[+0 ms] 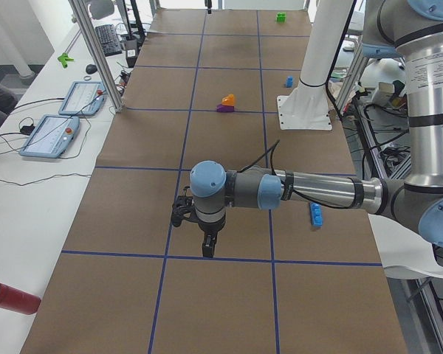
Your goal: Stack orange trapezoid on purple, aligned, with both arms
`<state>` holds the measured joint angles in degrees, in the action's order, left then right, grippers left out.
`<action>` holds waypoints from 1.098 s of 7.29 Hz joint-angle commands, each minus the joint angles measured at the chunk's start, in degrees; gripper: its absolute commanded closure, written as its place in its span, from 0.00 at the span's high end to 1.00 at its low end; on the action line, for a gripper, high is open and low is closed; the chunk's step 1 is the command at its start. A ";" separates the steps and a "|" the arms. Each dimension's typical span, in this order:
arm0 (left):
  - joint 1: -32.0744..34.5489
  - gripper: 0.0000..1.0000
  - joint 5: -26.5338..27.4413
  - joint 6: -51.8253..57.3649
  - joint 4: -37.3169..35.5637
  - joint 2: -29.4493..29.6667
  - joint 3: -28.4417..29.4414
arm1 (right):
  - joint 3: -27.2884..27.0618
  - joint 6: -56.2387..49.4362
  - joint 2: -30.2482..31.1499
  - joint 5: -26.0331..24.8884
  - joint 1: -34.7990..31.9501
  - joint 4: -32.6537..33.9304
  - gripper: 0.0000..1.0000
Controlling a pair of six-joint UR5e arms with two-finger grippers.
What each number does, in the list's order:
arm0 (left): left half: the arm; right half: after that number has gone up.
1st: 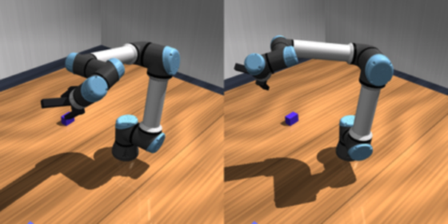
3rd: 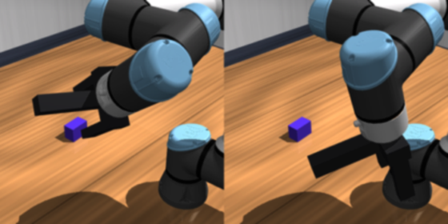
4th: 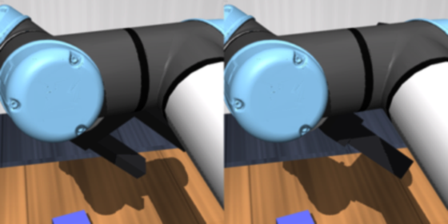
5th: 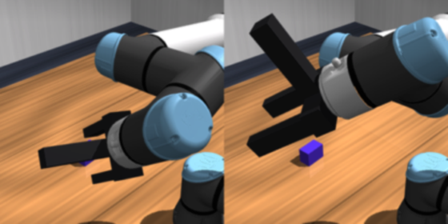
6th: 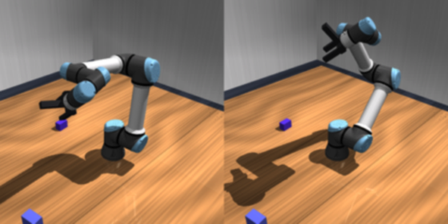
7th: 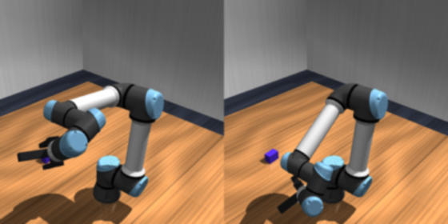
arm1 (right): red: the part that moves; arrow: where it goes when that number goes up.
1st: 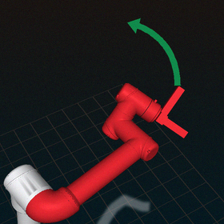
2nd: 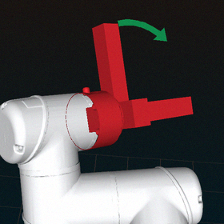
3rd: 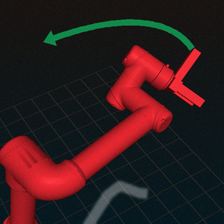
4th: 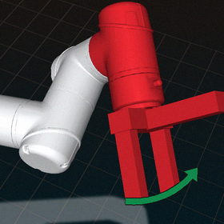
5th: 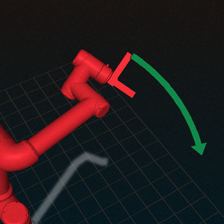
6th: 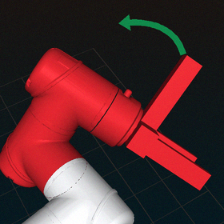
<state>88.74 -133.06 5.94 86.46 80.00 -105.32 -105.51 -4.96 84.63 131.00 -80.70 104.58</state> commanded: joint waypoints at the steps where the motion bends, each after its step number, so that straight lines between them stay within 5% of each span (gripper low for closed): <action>1: 1.08 1.00 -0.71 2.05 -2.85 -0.28 -1.28 | 0.13 -8.38 9.38 -0.13 -6.73 -0.25 1.00; 3: 2.48 1.00 -2.36 2.06 -5.49 0.33 -1.47 | 0.13 -7.97 14.67 -0.13 -9.12 -6.45 1.00; 8: 3.54 1.00 -3.08 2.23 -4.90 -0.28 -3.31 | -1.72 -4.45 14.87 0.05 -9.48 -7.02 1.00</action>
<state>92.20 -136.19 8.17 81.59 79.94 -108.35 -106.83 -10.42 99.48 130.91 -90.16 97.58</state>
